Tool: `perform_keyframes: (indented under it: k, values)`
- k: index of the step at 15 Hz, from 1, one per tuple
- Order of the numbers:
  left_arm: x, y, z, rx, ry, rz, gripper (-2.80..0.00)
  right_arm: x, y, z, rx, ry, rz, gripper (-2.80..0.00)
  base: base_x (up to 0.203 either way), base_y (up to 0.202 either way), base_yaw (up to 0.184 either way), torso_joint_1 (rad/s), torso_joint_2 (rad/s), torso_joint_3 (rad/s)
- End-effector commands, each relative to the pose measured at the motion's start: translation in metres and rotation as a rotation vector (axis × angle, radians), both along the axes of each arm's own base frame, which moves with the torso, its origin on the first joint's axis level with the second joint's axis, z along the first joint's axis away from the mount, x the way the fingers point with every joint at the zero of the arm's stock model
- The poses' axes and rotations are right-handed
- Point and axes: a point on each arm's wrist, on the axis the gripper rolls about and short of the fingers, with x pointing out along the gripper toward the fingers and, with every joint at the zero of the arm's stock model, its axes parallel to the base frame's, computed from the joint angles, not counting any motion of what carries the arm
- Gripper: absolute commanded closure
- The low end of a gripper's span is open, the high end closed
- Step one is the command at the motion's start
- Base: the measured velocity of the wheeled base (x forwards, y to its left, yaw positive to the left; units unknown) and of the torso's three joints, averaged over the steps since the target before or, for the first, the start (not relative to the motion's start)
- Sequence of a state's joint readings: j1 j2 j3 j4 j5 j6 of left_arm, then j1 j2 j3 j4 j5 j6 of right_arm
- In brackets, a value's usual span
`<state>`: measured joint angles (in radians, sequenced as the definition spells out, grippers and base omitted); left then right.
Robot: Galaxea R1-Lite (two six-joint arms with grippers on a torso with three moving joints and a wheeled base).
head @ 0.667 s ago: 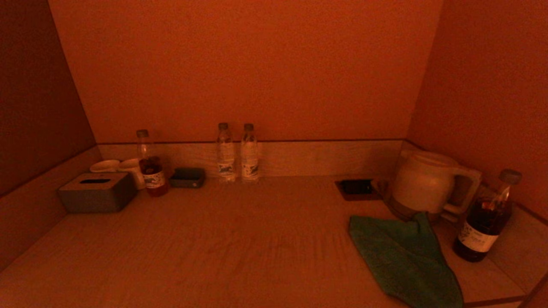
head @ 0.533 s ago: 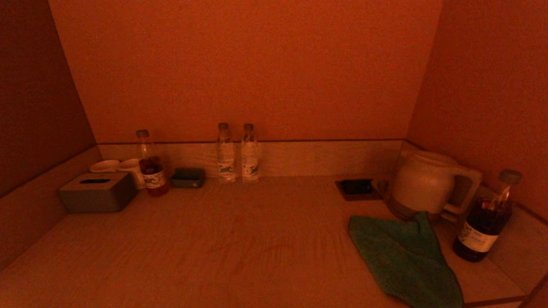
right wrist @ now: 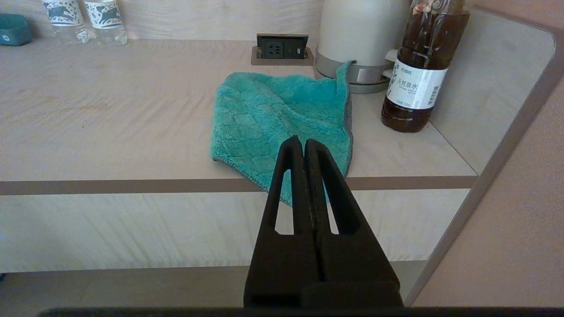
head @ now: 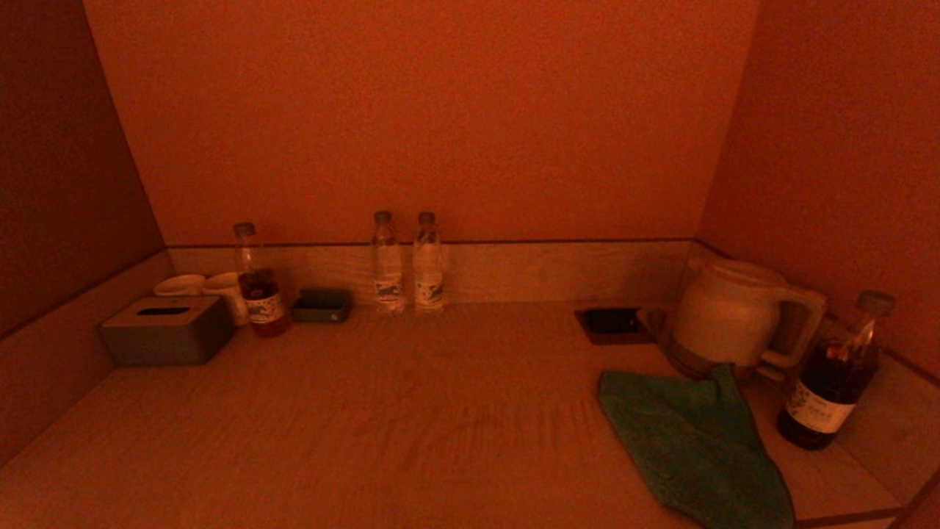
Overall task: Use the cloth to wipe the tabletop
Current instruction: Pick up the tablecloth
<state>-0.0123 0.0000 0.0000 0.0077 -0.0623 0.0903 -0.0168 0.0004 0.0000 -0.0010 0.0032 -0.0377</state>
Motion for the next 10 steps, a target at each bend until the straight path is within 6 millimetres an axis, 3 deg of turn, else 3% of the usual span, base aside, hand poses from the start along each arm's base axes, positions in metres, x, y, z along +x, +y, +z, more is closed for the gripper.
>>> perform_keyframes:
  k: [1,10]
  values:
    - [0.0,0.0,0.0,0.0,0.0,-0.002,0.0,0.0,0.0,0.0,-0.001,-0.001,0.0,0.0,0.0,0.0,0.0,0.0,0.0,0.0]
    - [0.0,0.0,0.0,0.0,0.0,-0.002,0.0,-0.0003,0.0001,0.0006,-0.01,-0.001,0.002,0.0,0.0,0.0,0.0,0.0,0.0,0.0]
